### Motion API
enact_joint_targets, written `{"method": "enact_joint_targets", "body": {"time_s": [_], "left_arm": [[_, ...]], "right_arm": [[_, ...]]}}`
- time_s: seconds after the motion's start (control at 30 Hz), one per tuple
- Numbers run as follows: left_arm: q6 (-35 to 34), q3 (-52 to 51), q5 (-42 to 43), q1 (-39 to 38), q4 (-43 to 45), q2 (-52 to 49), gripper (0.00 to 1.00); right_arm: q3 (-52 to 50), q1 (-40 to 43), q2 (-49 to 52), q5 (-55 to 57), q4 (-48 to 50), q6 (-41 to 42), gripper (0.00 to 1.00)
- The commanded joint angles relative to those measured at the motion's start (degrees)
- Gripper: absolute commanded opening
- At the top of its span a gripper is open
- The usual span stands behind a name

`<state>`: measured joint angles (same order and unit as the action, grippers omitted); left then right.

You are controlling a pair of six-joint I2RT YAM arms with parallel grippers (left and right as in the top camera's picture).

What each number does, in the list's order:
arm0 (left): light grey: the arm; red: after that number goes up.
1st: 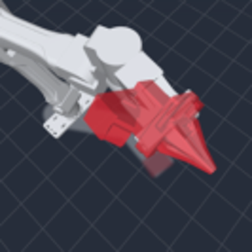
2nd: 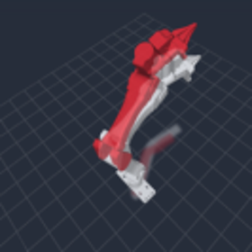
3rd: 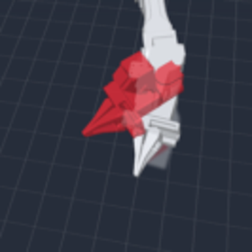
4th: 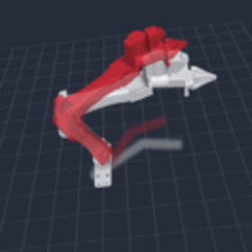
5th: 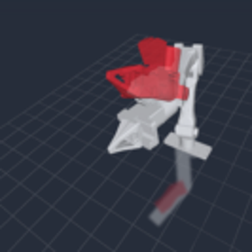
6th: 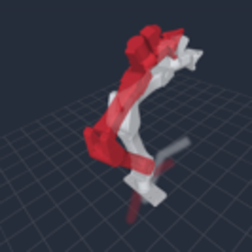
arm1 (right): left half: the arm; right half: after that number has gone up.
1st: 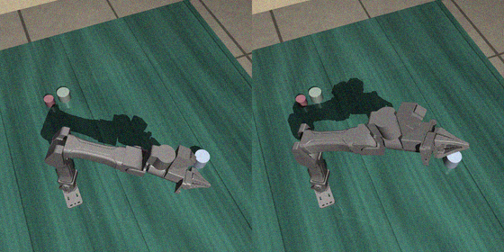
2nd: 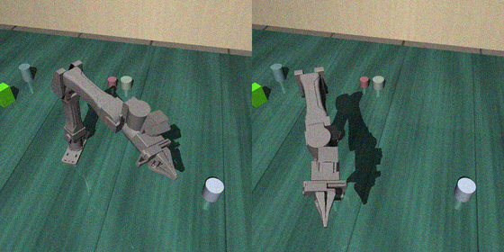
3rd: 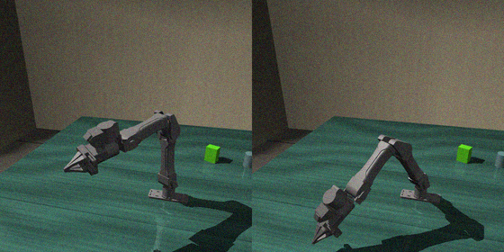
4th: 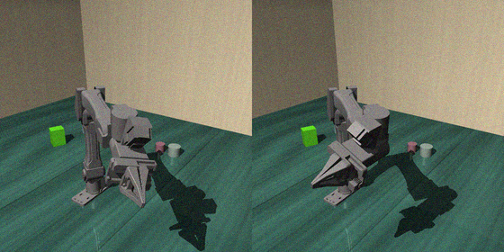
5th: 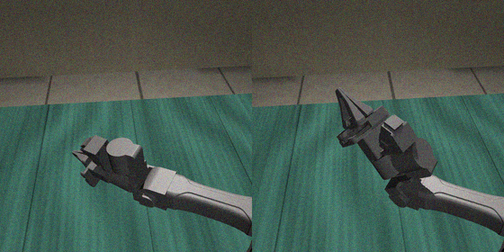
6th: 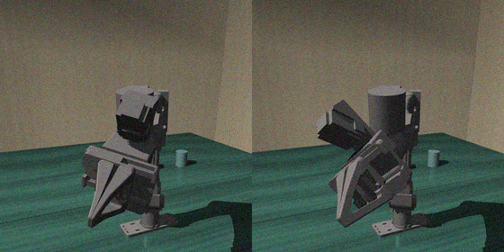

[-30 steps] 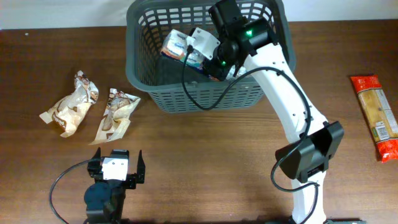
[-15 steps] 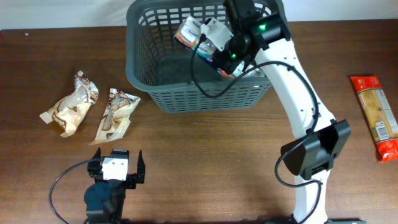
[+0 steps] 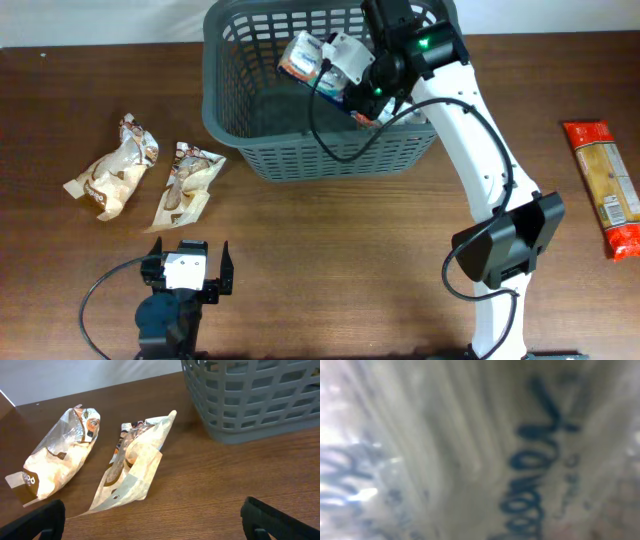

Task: Pack container
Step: 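Lower the tissue pack into the basket and release it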

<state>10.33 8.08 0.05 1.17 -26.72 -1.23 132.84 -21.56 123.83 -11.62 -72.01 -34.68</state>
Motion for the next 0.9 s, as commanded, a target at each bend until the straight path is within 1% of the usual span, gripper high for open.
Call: {"method": "enact_joint_targets", "body": {"time_s": [0.0,0.3,0.33,0.37,0.4,0.47,0.5,0.53,0.63,0.87], "left_arm": [[0.9,-0.4,0.7,0.4,0.2,0.3,0.99],[0.9,-0.4,0.7,0.4,0.2,0.3,0.99],[0.9,-0.4,0.6,0.4,0.2,0.3,0.99],[1.0,-0.4,0.6,0.4,0.2,0.3,0.99],[1.0,-0.4,0.7,0.4,0.2,0.3,0.99],[1.0,-0.4,0.6,0.4,0.2,0.3,0.99],[0.9,-0.4,0.6,0.4,0.2,0.3,0.99],[1.0,-0.4,0.6,0.4,0.2,0.3,0.99],[0.9,-0.4,0.6,0.4,0.2,0.3,0.99],[1.0,-0.4,0.7,0.4,0.2,0.3,0.99]], "right_arm": [[0.8,-0.3,0.1,-1.9,0.8,-4.3,0.04],[0.8,-1.0,1.9,-1.9,2.0,-3.5,0.04],[0.8,-1.0,2.2,-1.9,2.3,-2.6,0.08],[0.8,-1.0,2.6,-1.9,2.4,-2.1,0.18],[0.8,-1.1,2.9,-1.9,2.4,-1.9,0.31],[0.8,-1.2,3.2,-1.9,2.4,-1.9,0.79],[0.8,-1.3,3.2,-1.9,2.4,-1.9,0.86],[0.9,-1.4,3.2,-1.9,2.4,-1.9,0.91],[0.9,-1.3,3.2,-1.9,2.4,-1.7,0.96],[0.9,-1.3,3.2,-1.9,2.6,-0.2,1.00]]}}
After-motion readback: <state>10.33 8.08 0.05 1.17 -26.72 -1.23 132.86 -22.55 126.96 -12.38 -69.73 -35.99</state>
